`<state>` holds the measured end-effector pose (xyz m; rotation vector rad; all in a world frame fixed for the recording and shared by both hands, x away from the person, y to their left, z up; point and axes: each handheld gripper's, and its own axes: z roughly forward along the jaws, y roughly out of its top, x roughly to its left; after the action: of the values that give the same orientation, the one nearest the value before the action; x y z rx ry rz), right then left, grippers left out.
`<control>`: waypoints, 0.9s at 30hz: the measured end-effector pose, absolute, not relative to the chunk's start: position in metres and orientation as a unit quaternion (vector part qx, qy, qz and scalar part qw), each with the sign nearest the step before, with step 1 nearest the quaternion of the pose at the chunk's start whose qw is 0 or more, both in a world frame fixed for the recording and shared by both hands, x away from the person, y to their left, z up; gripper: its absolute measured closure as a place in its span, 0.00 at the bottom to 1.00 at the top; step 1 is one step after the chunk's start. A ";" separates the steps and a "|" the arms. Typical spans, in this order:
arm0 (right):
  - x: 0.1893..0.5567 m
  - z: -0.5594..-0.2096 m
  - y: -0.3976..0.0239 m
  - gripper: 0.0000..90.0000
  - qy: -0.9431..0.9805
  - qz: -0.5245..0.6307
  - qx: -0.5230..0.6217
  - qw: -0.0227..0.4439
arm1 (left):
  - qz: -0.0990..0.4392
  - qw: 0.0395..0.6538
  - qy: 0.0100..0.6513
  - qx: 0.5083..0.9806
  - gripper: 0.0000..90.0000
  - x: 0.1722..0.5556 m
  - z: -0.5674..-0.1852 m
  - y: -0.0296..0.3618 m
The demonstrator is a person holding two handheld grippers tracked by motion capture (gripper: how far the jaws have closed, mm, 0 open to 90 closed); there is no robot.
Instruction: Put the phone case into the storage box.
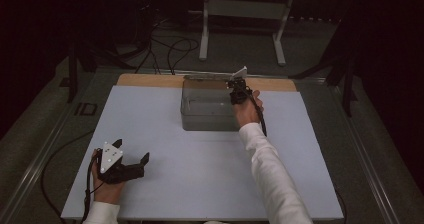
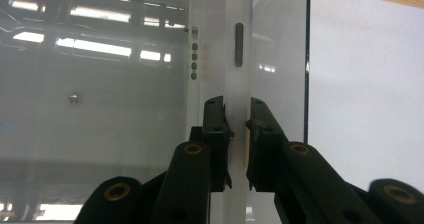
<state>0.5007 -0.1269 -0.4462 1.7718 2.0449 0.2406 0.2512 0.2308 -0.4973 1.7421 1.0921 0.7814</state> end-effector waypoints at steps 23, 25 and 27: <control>0.501 -0.448 -0.124 0.90 0.736 0.075 0.637 0.216 | 0.317 0.453 0.442 0.706 0.00 0.251 -0.498 0.230; 0.501 -0.448 -0.124 0.90 0.736 0.075 0.636 0.217 | 0.317 0.452 0.442 0.707 0.00 0.251 -0.498 0.231; 0.501 -0.448 -0.123 0.90 0.736 0.074 0.636 0.218 | 0.317 0.453 0.442 0.706 0.00 0.251 -0.498 0.230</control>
<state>0.5012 -0.1233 -0.4482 1.7625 2.0390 0.2040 0.2511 0.2303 -0.4977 1.7446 1.0926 0.7823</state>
